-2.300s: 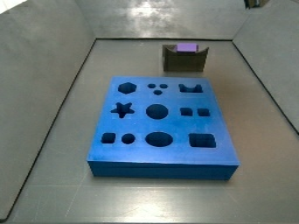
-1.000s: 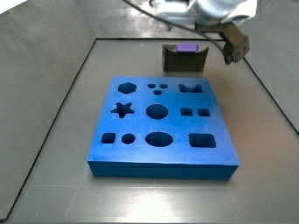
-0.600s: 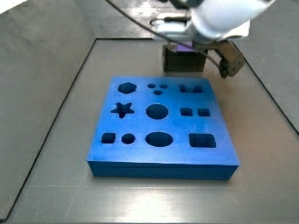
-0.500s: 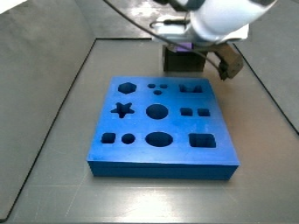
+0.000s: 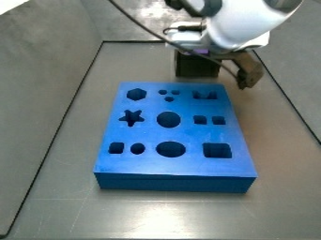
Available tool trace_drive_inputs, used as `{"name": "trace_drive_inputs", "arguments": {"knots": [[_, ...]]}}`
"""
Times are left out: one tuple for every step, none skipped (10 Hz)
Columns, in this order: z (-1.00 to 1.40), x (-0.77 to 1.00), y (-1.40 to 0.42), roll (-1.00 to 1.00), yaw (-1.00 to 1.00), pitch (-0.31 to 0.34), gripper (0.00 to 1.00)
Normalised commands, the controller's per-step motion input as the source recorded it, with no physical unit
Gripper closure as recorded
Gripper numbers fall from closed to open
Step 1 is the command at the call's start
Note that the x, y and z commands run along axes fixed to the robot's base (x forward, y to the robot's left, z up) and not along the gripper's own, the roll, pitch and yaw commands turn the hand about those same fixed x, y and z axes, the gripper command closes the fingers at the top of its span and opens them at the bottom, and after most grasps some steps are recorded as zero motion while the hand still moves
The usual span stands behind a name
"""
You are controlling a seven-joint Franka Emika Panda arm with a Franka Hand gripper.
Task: Pick up the double-square object. Move up. Place the double-square object on the fixture. Regrasp the double-square object. Move to above the board. Insert the double-square object.
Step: Move to above the board.
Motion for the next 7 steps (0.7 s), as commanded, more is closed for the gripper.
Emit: {"name": "trace_drive_inputs", "arguments": {"knots": [[1.0, -0.03, -0.23, -0.34, -0.36, -0.268, 1.0], [1.0, -0.04, -0.2, -0.29, -0.36, -0.185, 1.0], [1.0, -0.04, -0.18, -0.2, -0.35, -0.052, 1.0], [1.0, -0.04, -0.18, -0.17, -0.33, 0.014, 1.0], [1.0, -0.04, -0.15, -0.13, -0.25, 0.137, 1.0], [1.0, -0.05, -0.14, -0.12, -0.21, 0.169, 1.0], [1.0, -0.05, -0.12, -0.09, -0.12, 0.21, 1.0]]}}
